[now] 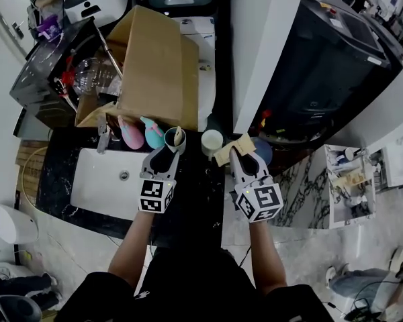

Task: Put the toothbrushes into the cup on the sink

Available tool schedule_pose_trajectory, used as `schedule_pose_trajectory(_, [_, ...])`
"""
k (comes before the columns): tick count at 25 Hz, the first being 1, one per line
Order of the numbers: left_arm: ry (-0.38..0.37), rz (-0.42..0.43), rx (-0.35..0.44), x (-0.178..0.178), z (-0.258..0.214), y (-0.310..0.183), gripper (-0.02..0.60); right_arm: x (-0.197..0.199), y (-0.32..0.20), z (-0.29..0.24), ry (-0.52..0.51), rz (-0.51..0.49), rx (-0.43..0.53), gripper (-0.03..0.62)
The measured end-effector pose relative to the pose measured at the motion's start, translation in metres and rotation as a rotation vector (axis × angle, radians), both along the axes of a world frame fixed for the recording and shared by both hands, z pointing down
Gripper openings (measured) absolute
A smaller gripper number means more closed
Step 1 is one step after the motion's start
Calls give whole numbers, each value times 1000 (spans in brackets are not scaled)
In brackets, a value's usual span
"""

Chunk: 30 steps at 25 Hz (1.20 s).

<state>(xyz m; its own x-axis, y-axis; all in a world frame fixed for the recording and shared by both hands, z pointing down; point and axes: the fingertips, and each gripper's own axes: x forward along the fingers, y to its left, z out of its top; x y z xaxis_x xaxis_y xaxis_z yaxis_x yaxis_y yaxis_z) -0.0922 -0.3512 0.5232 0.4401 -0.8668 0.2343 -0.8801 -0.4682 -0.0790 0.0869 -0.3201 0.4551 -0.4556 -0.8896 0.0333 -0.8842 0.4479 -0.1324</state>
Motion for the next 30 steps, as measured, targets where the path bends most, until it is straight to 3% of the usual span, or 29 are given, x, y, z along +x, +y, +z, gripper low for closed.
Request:
schedule_pose_trajectory(6, [39,-16,29,0,-22,15,51,-3,5,-14,37,-9,28,29])
schedule_pose_trajectory(14, [66,-45,44,-2,-31,26,3,-12,2,-28,84,-33,56,29])
schedule_pose_trajectory(24, [138,-9,29,9,-34,17,2,-16,-26,-25,144,-36,53,29])
schedule_pose_trajectory(30, [131,39,26,20,-29,12,2,-15,-46,-18,160,-26,58,29])
